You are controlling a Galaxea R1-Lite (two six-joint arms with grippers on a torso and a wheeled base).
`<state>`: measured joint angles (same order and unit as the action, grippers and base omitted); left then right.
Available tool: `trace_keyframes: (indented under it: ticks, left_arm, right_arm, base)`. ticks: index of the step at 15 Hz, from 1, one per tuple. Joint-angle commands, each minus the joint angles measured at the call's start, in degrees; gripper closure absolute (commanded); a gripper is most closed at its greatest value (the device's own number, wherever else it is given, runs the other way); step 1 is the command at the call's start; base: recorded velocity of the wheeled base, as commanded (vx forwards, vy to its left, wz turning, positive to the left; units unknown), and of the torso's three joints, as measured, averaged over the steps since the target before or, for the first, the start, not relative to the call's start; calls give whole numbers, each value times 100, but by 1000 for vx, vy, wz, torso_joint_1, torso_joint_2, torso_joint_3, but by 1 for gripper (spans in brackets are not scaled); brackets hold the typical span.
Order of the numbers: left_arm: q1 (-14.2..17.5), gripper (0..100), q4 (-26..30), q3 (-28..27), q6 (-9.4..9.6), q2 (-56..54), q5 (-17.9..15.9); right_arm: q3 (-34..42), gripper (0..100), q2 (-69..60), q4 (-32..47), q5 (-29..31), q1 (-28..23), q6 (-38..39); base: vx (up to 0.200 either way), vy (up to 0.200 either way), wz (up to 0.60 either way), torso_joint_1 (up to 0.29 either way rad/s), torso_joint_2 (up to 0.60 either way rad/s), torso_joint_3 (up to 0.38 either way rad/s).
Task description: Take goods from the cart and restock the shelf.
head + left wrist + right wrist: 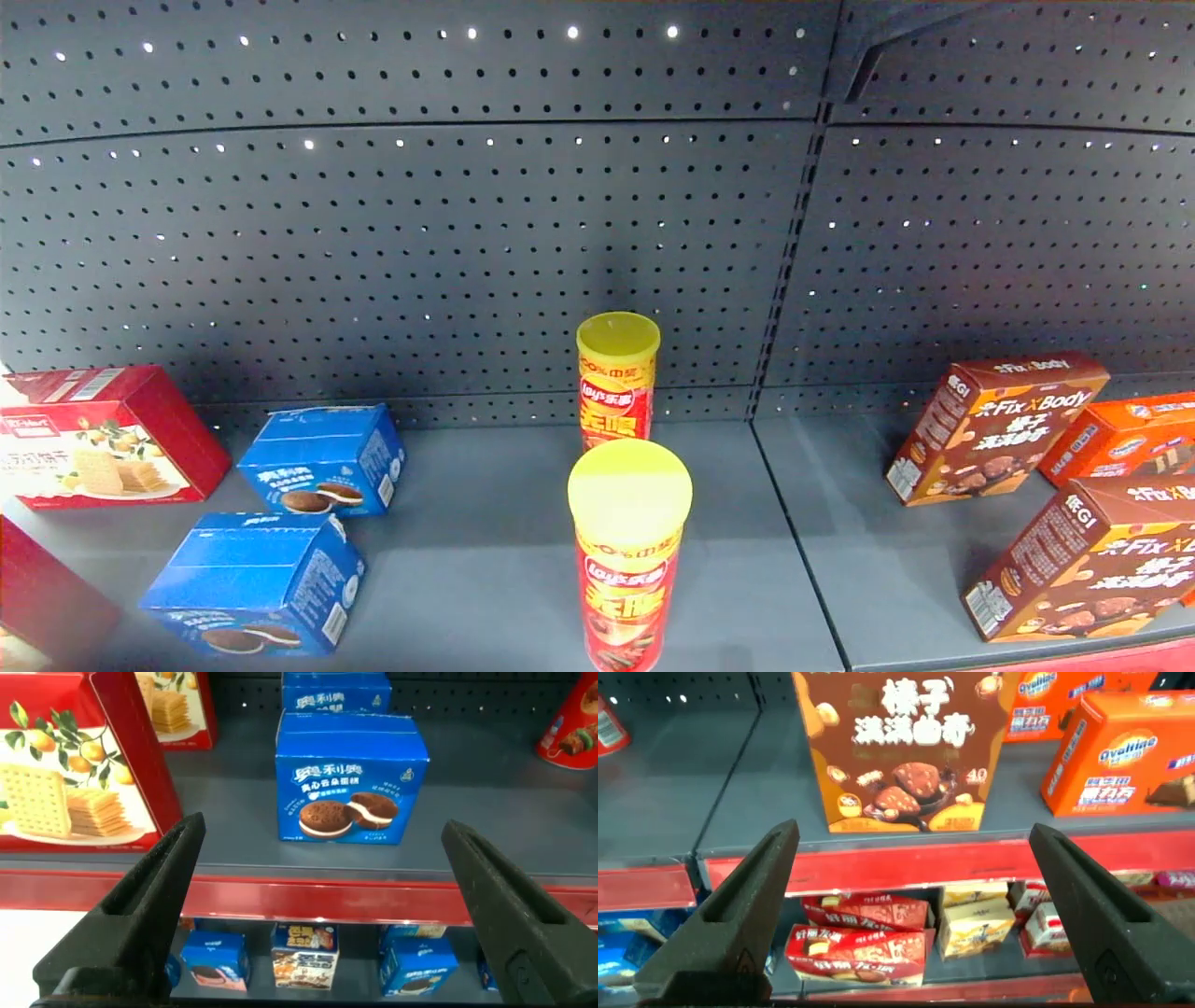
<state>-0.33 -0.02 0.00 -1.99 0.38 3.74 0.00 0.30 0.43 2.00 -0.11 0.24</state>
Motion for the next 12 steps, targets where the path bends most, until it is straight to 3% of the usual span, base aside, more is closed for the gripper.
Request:
trace_keyframes:
  ticks: [1, 7, 10, 12]
  left_arm:
    - [-2, 0, -6, 0, -3, 15, 4]
    - [-2, 0, -6, 0, 32, 6, 12]
    - [-2, 0, -6, 0, 14, 6, 4]
    - [-2, 0, -6, 0, 23, 6, 4]
  right_arm:
    - [0, 0, 5, 10, 2, 2, 2]
    - [0, 0, 5, 10, 2, 2, 2]
    - [0, 0, 5, 10, 2, 2, 2]
    - [0, 0, 5, 10, 2, 2, -7]
  base:
    - [0, 0, 0, 0, 0, 0]
    - [0, 0, 0, 0, 0, 0]
    - [-200, 0, 0, 12, 9, 2]
    - [0, 0, 0, 0, 0, 0]
